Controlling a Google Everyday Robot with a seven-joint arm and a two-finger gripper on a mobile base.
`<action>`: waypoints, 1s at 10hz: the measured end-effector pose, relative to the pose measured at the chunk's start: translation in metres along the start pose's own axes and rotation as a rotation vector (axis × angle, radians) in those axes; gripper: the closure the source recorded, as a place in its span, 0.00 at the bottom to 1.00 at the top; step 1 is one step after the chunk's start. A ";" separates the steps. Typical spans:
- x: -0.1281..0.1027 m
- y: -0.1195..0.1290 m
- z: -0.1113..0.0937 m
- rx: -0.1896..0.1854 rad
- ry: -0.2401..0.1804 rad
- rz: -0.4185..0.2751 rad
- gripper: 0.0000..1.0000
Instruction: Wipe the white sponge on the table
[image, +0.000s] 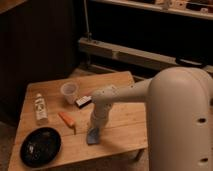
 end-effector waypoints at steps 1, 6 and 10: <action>0.002 -0.016 -0.004 -0.004 -0.009 0.036 1.00; -0.005 -0.093 -0.018 -0.034 -0.053 0.235 1.00; -0.061 -0.126 -0.039 -0.052 -0.081 0.291 1.00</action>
